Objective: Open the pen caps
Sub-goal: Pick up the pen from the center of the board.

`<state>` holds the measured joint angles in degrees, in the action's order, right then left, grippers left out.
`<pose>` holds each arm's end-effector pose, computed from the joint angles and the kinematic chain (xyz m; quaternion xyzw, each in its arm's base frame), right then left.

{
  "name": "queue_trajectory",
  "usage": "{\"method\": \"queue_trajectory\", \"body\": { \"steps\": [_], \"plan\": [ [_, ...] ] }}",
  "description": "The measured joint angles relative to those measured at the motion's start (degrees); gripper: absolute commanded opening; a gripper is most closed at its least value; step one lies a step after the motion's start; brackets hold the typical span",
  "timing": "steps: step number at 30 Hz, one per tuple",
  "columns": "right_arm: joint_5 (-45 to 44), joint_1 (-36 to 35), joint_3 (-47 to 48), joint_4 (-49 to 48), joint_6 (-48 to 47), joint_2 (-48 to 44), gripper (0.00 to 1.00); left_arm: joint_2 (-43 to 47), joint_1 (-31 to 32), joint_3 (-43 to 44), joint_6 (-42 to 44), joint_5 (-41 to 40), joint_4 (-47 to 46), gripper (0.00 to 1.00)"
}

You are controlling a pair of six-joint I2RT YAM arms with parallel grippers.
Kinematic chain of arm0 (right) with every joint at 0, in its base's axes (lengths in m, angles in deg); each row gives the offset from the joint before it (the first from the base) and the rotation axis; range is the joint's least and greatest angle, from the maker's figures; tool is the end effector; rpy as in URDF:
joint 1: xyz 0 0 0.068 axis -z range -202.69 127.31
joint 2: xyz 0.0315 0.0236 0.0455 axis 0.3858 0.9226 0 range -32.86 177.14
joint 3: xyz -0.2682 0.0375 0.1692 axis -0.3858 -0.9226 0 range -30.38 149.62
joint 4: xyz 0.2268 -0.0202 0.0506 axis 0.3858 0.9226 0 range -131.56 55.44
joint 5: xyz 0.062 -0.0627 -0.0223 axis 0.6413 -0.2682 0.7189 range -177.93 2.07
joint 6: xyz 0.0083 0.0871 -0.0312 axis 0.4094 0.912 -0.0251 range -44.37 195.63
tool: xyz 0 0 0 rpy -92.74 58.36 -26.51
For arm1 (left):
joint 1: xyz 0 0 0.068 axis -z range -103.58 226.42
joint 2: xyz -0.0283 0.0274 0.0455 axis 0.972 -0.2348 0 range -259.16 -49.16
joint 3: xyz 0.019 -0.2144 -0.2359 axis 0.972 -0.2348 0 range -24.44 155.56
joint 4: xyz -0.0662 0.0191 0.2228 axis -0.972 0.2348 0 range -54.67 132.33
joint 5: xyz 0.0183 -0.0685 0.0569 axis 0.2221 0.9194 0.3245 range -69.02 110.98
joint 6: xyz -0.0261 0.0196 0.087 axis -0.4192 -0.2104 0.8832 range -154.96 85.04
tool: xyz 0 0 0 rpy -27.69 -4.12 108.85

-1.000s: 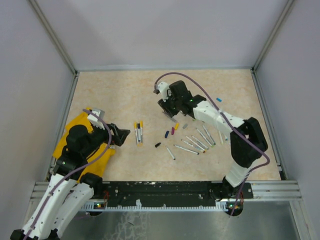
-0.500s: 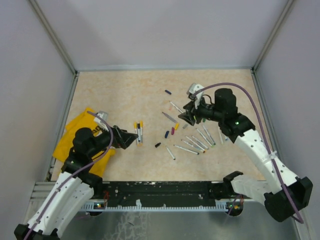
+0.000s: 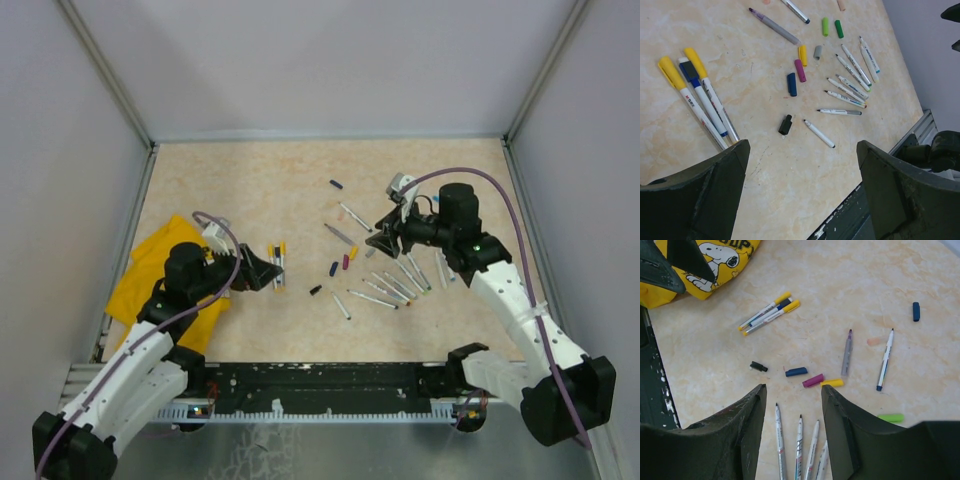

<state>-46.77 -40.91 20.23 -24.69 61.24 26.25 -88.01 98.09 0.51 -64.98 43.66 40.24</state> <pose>0.1774 0.1163 0.3500 -0.4025 0.7066 0.3136 0.4902 0.1210 -0.0827 0.2671 0.0561 0.8035 -0.3927 0.4439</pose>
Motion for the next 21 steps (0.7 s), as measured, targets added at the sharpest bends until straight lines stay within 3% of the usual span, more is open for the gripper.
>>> {"method": "queue_trajectory", "body": {
  "steps": [6, 15, 21],
  "plan": [
    [0.4, 0.0, -0.1, -0.6, 0.0, 0.0, 0.49, -4.6, 2.8, 0.3, 0.5, -3.3, -0.2, 0.91],
    [0.3, 0.0, -0.4, -0.9, -0.4, 0.3, 0.49, -14.1, 14.6, 5.2, 3.1, -15.1, 1.0, 0.92],
    [0.3, 0.0, -0.4, -0.9, -0.6, 0.4, 0.49, -19.2, 15.3, 8.0, 5.0, -19.5, 1.1, 0.93]
  ]
}}
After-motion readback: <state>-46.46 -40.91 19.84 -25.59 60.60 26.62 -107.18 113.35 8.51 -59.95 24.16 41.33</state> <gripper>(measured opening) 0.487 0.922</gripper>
